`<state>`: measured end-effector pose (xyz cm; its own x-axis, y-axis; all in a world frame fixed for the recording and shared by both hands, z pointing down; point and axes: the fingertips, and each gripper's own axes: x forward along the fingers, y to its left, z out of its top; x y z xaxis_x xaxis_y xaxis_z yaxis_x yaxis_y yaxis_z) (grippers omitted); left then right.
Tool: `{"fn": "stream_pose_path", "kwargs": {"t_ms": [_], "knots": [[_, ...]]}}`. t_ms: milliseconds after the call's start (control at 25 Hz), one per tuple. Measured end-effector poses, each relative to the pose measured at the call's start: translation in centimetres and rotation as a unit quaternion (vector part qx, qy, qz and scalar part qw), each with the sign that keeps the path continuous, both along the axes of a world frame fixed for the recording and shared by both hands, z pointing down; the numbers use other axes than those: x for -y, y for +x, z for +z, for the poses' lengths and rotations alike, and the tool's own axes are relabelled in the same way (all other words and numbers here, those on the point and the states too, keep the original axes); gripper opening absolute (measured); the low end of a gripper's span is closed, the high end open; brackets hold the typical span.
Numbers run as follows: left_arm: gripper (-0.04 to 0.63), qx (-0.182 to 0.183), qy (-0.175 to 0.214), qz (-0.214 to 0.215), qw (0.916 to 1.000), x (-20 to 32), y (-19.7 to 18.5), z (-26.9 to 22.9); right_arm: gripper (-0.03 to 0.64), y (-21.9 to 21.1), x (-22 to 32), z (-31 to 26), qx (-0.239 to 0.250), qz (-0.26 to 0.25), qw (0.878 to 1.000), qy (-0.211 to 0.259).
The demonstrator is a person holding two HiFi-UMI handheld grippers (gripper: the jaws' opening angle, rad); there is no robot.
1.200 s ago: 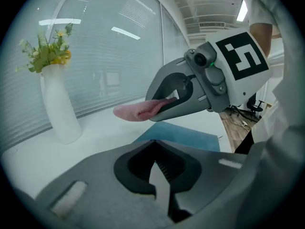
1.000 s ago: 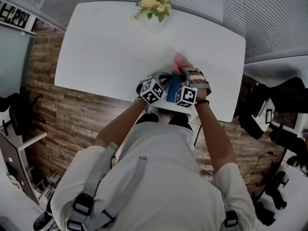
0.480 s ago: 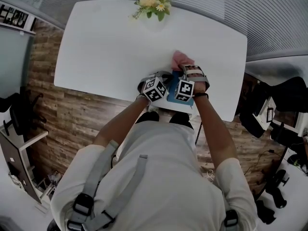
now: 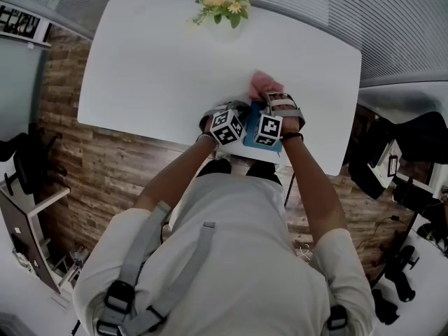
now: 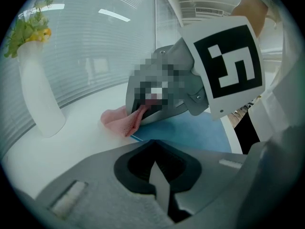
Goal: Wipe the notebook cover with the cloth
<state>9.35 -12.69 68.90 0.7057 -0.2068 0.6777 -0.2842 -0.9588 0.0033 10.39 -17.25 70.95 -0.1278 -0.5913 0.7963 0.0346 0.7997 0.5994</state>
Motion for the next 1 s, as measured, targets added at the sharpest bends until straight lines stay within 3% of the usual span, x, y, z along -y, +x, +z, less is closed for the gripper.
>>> {"fn": "stream_pose_path", "kwargs": {"t_ms": [280,1000], "knots": [[-0.002,0.006,0.026,0.0,0.9997,-0.1,-0.1,0.0,0.006,-0.1,-1.3,0.1,0.003,-0.004,1.0,0.001],[-0.002,0.014,0.013,-0.004,0.9998,-0.1,-0.1,0.2,0.003,0.0,-4.4,-0.2,-0.022,-0.031,0.999,0.016]]}}
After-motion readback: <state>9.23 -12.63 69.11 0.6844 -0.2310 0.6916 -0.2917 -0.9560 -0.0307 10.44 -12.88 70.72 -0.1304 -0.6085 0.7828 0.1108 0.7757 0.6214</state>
